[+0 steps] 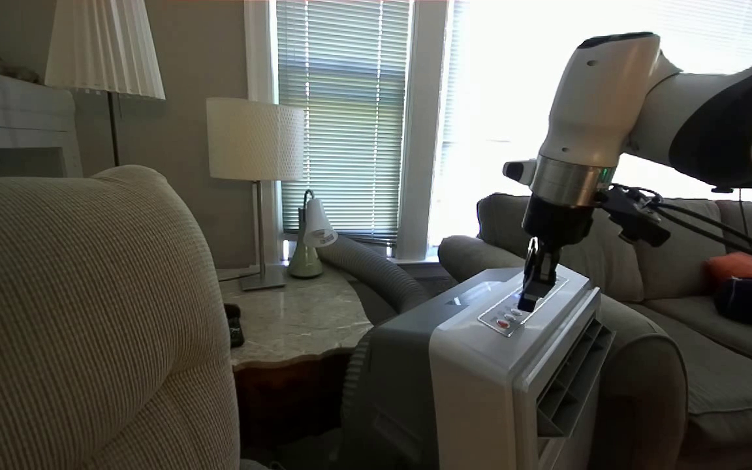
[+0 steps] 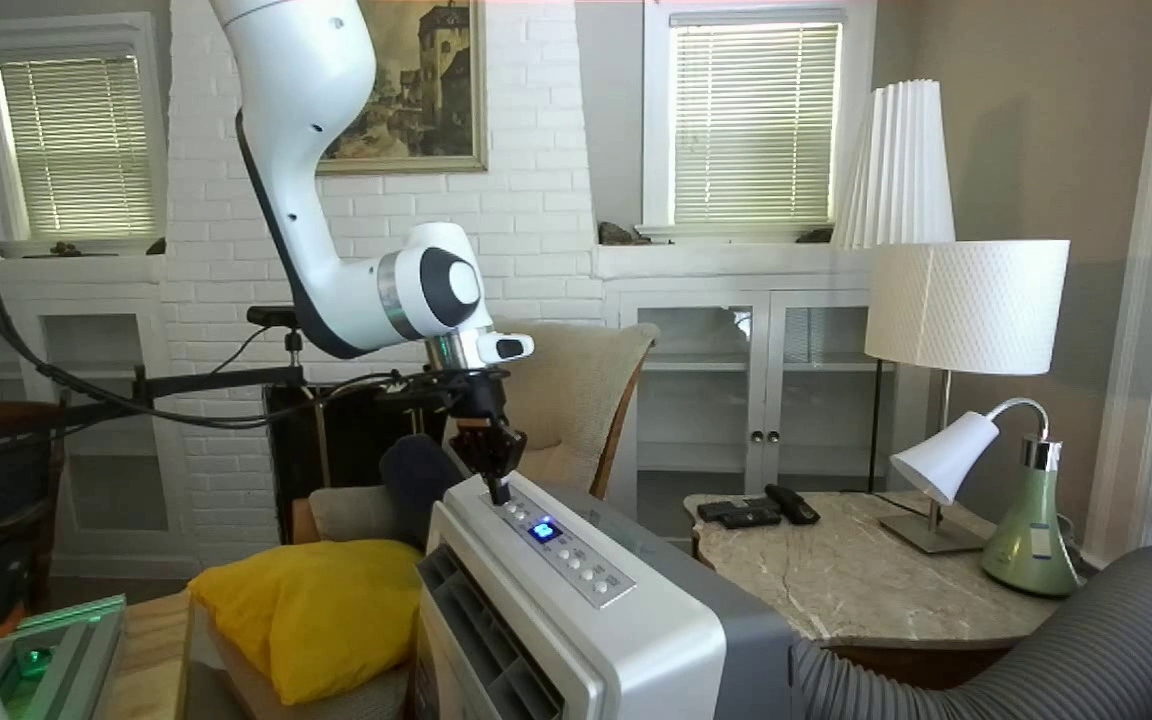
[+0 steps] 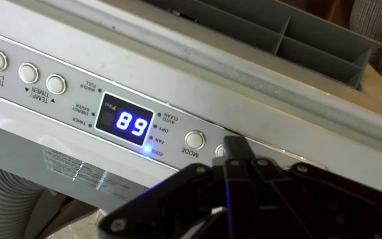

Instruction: Turn off the air cooler

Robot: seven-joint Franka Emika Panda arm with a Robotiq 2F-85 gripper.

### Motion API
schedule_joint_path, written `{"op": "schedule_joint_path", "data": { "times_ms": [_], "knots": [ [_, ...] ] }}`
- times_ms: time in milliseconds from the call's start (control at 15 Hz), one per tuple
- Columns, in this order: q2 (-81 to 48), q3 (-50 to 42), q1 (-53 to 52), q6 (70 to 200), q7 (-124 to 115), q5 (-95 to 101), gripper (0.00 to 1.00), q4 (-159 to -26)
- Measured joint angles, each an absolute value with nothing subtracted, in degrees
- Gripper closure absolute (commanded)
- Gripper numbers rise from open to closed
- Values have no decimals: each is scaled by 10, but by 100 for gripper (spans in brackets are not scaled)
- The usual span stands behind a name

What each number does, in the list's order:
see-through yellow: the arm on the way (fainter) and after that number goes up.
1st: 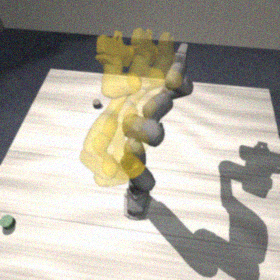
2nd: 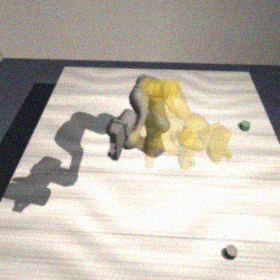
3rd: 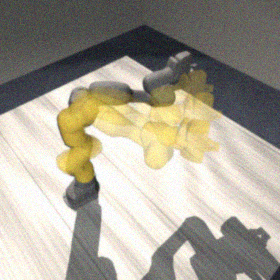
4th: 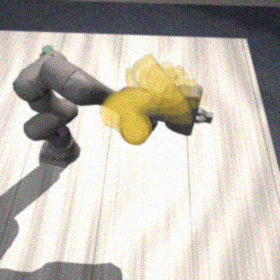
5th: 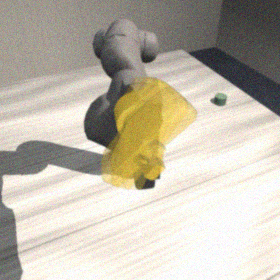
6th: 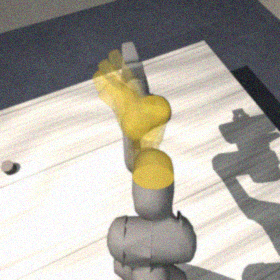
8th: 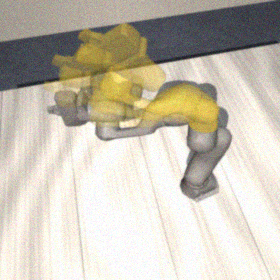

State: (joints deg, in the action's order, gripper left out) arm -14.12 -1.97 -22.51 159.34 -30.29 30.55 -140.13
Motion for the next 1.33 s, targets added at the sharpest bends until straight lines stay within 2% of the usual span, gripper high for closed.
{"op": "schedule_joint_path", "data": {
  "times_ms": [1333],
  "knots": [
    [-161, -33, -238, 1600, -303, 309, 100, -1392]
  ]
}}
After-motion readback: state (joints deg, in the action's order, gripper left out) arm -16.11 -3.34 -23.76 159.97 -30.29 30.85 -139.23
